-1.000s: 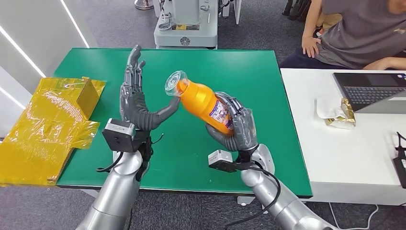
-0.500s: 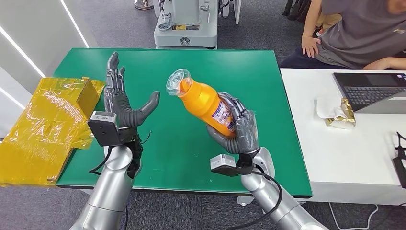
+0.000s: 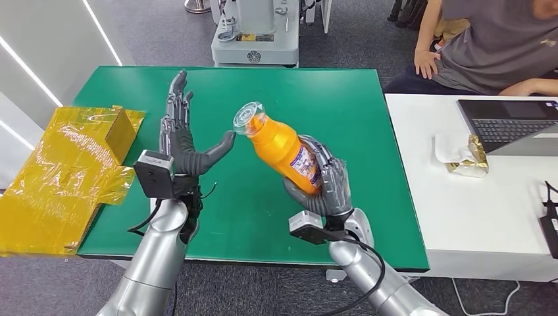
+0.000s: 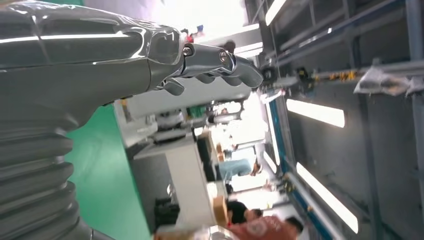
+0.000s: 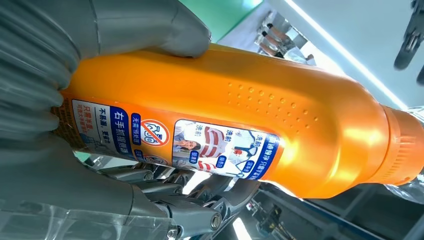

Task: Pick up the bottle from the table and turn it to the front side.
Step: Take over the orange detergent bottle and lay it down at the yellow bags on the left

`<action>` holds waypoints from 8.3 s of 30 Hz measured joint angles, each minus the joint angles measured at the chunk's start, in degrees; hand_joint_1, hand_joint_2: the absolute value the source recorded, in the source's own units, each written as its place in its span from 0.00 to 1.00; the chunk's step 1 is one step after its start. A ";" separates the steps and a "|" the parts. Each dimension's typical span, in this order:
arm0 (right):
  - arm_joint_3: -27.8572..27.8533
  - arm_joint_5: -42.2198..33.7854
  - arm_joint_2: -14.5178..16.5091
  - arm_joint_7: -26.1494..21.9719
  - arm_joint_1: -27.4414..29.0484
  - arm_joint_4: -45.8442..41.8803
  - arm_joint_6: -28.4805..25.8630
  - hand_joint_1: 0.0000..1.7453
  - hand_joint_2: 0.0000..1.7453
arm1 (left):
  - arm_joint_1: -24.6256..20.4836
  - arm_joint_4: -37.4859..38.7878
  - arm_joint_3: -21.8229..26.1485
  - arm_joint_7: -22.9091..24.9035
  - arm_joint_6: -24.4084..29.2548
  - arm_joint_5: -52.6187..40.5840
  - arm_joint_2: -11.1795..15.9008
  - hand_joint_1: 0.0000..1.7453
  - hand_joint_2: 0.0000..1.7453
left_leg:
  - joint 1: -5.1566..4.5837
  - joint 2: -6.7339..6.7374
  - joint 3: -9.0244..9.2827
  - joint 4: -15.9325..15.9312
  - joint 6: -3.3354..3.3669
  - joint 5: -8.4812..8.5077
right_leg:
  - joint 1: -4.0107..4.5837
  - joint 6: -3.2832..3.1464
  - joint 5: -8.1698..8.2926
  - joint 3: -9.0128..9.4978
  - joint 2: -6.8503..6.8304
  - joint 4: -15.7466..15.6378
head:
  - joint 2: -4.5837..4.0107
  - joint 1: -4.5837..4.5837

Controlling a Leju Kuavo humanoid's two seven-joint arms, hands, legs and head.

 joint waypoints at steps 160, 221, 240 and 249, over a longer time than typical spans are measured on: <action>0.54 -8.34 4.54 -0.43 24.35 -40.84 0.07 0.00 1.00 | -8.39 18.33 -2.65 5.50 -2.05 -9.41 8.81 1.00 1.00 | 0.03 0.03 0.01 -0.05 -0.12 0.06 | 0.02 -0.03 -0.01 -0.03 0.06 0.04 | 0.00 0.01; 0.54 -9.60 3.97 -0.43 30.36 -44.21 0.15 0.00 1.00 | -20.13 39.68 -10.09 37.44 16.61 -66.34 29.59 1.00 1.00 | 0.05 0.15 -0.02 -0.07 -0.21 0.10 | 0.04 -0.13 0.02 -0.13 0.21 0.05 | 0.00 0.04; 1.37 -9.49 3.61 -0.43 30.02 -44.20 0.45 0.00 1.00 | -15.35 42.10 -10.10 36.20 17.86 -70.73 30.30 1.00 1.00 | 0.05 0.13 -0.02 -0.07 -0.21 0.10 | 0.03 -0.14 0.01 -0.13 0.19 0.03 | 0.00 0.04; 1.79 -9.37 3.41 -0.43 29.81 -44.07 0.36 0.00 1.00 | -15.18 43.10 -10.10 36.32 16.92 -72.62 26.50 1.00 1.00 | 0.05 0.11 -0.03 -0.07 -0.21 0.10 | 0.03 -0.14 0.01 -0.13 0.15 0.03 | 0.00 0.04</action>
